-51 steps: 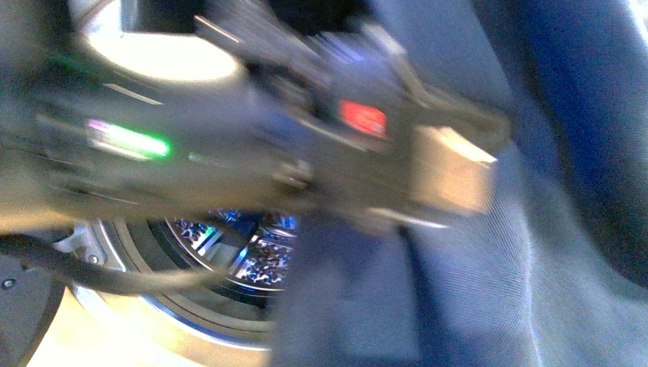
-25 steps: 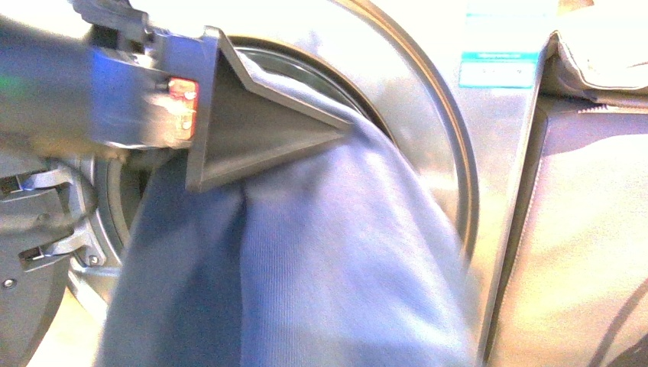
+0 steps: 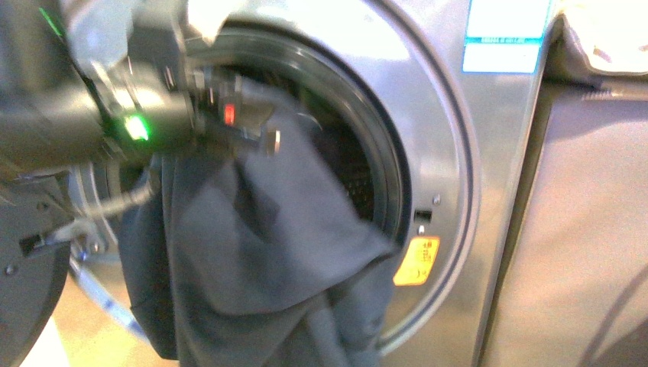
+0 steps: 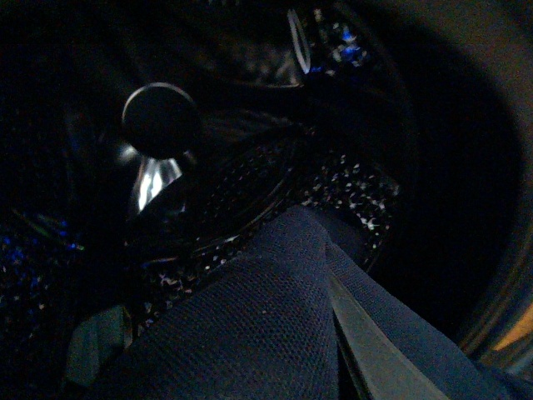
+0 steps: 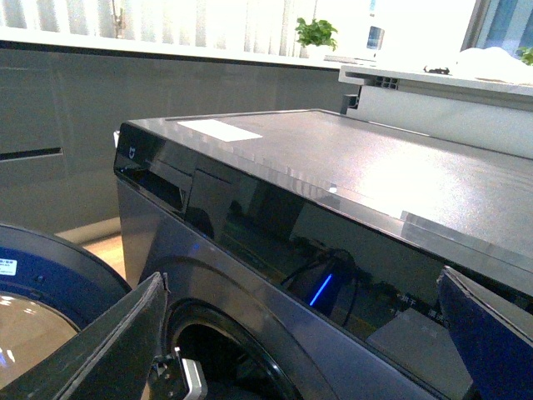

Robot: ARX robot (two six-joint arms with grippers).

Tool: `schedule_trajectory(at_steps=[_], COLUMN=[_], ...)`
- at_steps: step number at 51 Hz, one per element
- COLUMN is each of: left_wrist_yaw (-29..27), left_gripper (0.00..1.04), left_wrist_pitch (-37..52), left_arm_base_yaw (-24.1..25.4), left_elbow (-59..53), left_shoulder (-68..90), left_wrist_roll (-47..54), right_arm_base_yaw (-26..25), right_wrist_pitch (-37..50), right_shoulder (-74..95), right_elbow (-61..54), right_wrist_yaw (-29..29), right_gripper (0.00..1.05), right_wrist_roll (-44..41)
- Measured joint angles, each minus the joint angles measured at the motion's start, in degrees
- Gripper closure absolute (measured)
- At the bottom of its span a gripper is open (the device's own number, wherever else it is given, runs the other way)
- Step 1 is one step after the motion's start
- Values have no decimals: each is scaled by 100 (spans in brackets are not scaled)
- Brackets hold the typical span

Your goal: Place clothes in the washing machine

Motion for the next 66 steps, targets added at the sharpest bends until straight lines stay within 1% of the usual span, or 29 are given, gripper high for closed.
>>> schedule_trajectory(at_steps=[6, 9, 18, 19, 20, 21, 22, 24, 26, 29, 34, 39, 41, 43, 44, 45, 47, 49, 50, 53, 54, 58, 59, 63, 64, 66], left_wrist_yaw=[-57, -173, -380, -400, -402, -404, -402, -407, -407, -407, -461, -514, -527, -527, -527, -538, -549, -546, -551, -575, -586, -619, -629, -686, -704, -748], left_gripper=[100, 100, 100, 100, 100, 100, 100, 100, 100, 100, 100, 100, 100, 100, 100, 100, 100, 100, 100, 100, 100, 100, 100, 100, 100, 100], left_wrist_pitch=[177, 210, 188, 160, 127, 111, 105, 76, 35, 2, -72, -111, -114, -125, -142, -153, -168, -195, -210, -249, -273, -328, -341, -415, -439, -479], left_arm_base_yaw=[127, 179, 203, 197, 186, 181, 179, 162, 140, 122, 87, 55, 46, 44, 44, 44, 44, 44, 44, 50, 50, 48, 46, 35, 35, 35], left_elbow=[251, 400, 863, 938, 1014, 1060, 1104, 1189, 1283, 1425, 1657, 1917, 2017, 2120, 2179, 2251, 2343, 2415, 2459, 2618, 2680, 2892, 2953, 3198, 3268, 3449], left_shoulder=[560, 828, 1303, 1344, 1388, 1421, 1456, 1528, 1596, 1709, 1878, 2076, 2173, 2258, 2306, 2358, 2426, 2487, 2516, 2636, 2680, 2822, 2872, 3029, 3071, 3187], left_wrist_roll=[-186, -256, -551, -573, -590, -592, -595, -599, -614, -632, -702, -793, -835, -870, -876, -879, -890, -894, -896, -903, -914, -920, -920, -922, -922, -931], right_arm_base_yaw=[0, 0, 0, 68, 164, 293, 376, 535, 671, 831, 977, 951, 949, 835, 778, 638, 411, 188, 85, -190, -234, -553, -588, -835, -861, -1032], right_wrist_pitch=[0, 0, 0, 247, 675, 1333, 1738, 2406, 2859, 3073, 3150, 3392, 3589, 3779, 3654, 3064, 2284, 1716, 1563, 1519, 1534, 1716, 1738, 1895, 1910, 2006], right_shoulder=[0, 0, 0, -33, -74, -129, -162, -256, -400, -697, -1272, -1851, -2124, -2398, -2490, -2671, -2983, -3320, -3473, -3840, -3888, -4188, -4221, -4500, -4535, -4736], right_elbow=[0, 0, 0, -98, -273, -520, -669, -953, -1246, -1672, -2417, -3348, -3880, -4402, -4503, -4568, -4782, -5174, -5401, -6024, -6109, -6679, -6747, -7232, -7283, -7573], right_wrist_yaw=[2, 2, 2, 315, 767, 1458, 1904, 2592, 3080, 3517, 3823, 4041, 4358, 4647, 4684, 4500, 4190, 3956, 3840, 3598, 3560, 3289, 3272, 2946, 2931, 2765], right_gripper=[8, 8, 8, 8, 8, 8, 8, 8, 8, 8, 8, 8, 8, 8, 9, 14, 21, 28, 31, 42, 44, 58, 59, 73, 75, 86], right_wrist_roll=[2, 2, 2, -68, -140, -243, -304, -439, -490, -557, -498, -343, -210, -131, -63, 94, 221, 313, 348, 424, 428, 483, 483, 501, 501, 505])
